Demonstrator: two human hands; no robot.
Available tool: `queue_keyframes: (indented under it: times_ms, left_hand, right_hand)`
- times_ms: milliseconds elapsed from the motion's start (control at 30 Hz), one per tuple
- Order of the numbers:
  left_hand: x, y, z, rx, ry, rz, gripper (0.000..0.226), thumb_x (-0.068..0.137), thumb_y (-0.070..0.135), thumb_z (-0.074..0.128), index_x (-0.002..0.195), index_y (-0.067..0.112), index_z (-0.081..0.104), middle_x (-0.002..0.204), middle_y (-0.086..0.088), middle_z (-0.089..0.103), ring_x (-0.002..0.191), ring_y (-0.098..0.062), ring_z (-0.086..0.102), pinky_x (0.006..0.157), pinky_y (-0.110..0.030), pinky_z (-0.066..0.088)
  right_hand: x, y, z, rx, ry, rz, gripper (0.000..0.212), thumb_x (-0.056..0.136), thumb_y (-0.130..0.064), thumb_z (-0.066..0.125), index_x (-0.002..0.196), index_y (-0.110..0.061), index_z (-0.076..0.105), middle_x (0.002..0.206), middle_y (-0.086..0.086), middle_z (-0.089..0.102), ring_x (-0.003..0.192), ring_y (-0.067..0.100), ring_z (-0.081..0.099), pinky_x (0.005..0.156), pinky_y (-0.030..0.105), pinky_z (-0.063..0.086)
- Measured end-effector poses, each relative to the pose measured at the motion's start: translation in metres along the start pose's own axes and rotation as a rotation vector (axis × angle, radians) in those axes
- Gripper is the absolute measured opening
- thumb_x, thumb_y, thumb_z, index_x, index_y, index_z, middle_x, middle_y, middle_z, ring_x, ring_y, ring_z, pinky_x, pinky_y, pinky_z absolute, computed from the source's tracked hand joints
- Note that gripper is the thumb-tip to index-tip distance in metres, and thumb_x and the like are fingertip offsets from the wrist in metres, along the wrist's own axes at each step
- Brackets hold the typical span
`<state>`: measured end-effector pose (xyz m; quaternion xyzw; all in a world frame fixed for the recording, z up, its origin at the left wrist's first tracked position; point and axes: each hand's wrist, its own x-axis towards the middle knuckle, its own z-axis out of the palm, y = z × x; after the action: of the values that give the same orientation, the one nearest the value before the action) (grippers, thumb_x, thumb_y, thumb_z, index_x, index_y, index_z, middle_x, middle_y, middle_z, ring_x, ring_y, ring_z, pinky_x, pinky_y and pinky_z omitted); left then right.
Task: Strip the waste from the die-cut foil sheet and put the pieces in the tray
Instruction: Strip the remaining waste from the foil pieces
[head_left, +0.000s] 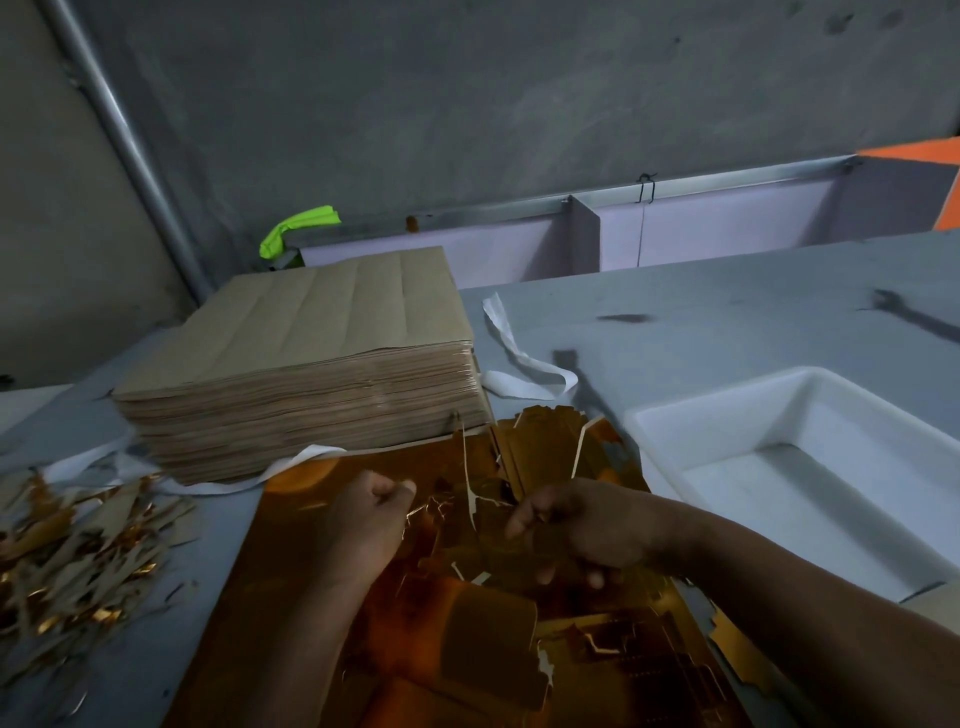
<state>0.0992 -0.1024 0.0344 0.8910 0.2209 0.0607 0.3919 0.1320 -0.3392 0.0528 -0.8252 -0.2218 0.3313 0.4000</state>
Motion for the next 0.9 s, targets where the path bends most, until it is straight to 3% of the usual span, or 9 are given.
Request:
queue_keyframes:
  times_ms: [133,300,433,600,767,900]
  left_hand:
    - [0.000,-0.017,-0.011,0.154,-0.136,-0.083,0.030,0.098,0.049,0.047,0.088,0.022,0.054,0.087,-0.003,0.062,0.077,-0.016,0.059,0.066,-0.030,0.046]
    - [0.000,-0.024,-0.013,0.250,-0.199,-0.099,0.035,0.098,0.053,0.045,0.090,0.021,0.058,0.081,0.000,0.063,0.071,-0.012,0.059,0.062,-0.027,0.044]
    - [0.001,-0.018,-0.011,0.225,-0.231,-0.095,0.038,0.099,0.052,0.043,0.091,0.019,0.062,0.080,-0.001,0.064,0.068,-0.014,0.058,0.065,-0.029,0.046]
    - [-0.002,-0.010,-0.009,0.215,-0.316,-0.055,0.033,0.098,0.051,0.046,0.096,0.023,0.063,0.097,-0.003,0.066,0.087,-0.018,0.063,0.079,-0.034,0.052]
    - [-0.004,-0.007,-0.008,0.133,-0.391,-0.061,0.019,0.095,0.040,0.058,0.096,0.022,0.065,0.097,0.000,0.065,0.091,-0.015,0.060,0.075,-0.029,0.046]
    - [-0.006,-0.006,-0.008,0.075,-0.374,-0.057,0.021,0.099,0.036,0.052,0.096,0.019,0.063,0.096,-0.002,0.064,0.089,-0.017,0.059,0.069,-0.028,0.042]
  right_hand:
    - [-0.002,-0.001,0.002,-0.051,-0.055,0.022,0.011,0.101,-0.026,0.053,0.102,-0.032,0.062,0.085,-0.004,0.074,0.044,0.004,0.047,0.042,0.016,0.036]
    - [-0.004,-0.004,0.003,-0.115,-0.095,0.046,0.014,0.100,-0.027,0.053,0.108,-0.022,0.063,0.091,-0.002,0.073,0.049,0.006,0.049,0.050,0.021,0.037]
    - [-0.008,-0.008,0.003,-0.156,-0.155,0.044,0.014,0.101,-0.024,0.051,0.091,-0.031,0.059,0.094,-0.002,0.071,0.053,0.008,0.050,0.052,0.022,0.038]
    - [-0.009,-0.010,0.003,-0.213,-0.193,0.064,0.009,0.101,-0.026,0.051,0.096,-0.029,0.059,0.093,-0.003,0.069,0.056,0.007,0.051,0.053,0.020,0.040]
    - [-0.009,-0.010,0.003,-0.224,-0.224,0.070,0.013,0.101,-0.026,0.051,0.093,-0.032,0.058,0.091,-0.003,0.067,0.057,0.007,0.051,0.052,0.019,0.040]
    - [-0.010,-0.010,0.003,-0.211,-0.226,0.072,0.013,0.101,-0.026,0.051,0.093,-0.033,0.058,0.094,0.000,0.067,0.056,0.007,0.050,0.053,0.020,0.038]
